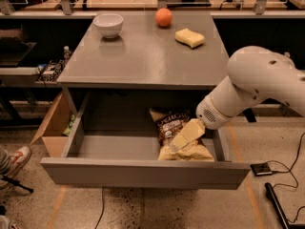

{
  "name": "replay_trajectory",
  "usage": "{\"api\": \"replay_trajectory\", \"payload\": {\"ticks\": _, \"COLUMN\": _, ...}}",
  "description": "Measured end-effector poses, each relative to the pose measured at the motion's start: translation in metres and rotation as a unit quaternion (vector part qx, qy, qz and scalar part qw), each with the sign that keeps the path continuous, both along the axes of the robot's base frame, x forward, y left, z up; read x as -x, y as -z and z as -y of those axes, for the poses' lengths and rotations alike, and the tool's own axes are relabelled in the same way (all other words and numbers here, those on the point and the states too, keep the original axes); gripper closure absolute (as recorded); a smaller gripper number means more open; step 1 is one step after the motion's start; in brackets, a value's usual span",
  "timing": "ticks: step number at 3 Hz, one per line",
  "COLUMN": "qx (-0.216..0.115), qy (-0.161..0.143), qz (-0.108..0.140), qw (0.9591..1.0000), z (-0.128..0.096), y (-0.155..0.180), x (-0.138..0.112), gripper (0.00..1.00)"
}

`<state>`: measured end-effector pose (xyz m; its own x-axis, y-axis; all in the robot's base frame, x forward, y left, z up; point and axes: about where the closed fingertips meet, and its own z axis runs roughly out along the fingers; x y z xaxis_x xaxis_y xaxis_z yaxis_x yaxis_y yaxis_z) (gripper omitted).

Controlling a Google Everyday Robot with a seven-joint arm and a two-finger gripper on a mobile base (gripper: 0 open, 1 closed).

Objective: Pick brown chip bag from top drawer and place on counter

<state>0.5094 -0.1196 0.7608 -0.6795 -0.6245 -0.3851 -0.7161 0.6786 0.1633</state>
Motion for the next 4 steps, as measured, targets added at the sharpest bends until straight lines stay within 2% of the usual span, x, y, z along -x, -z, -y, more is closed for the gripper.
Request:
{"api": "replay_trajectory", "payload": {"ticks": 1, "qx": -0.01, "qy": 0.02, "qz": -0.008, "qw": 0.9997, "z": -0.009, "y": 0.016, "x": -0.013, "gripper": 0.0}}
{"api": "replay_trajectory", "payload": {"ticks": 2, "qx": -0.017, "qy": 0.057, "qz": -0.015, "qw": 0.9981, "z": -0.014, "y": 0.034, "x": -0.026, "gripper": 0.0}}
{"api": "replay_trajectory", "payload": {"ticks": 4, "qx": -0.01, "qy": 0.114, "qz": -0.016, "qw": 0.9933, "z": -0.013, "y": 0.067, "x": -0.045, "gripper": 0.0}}
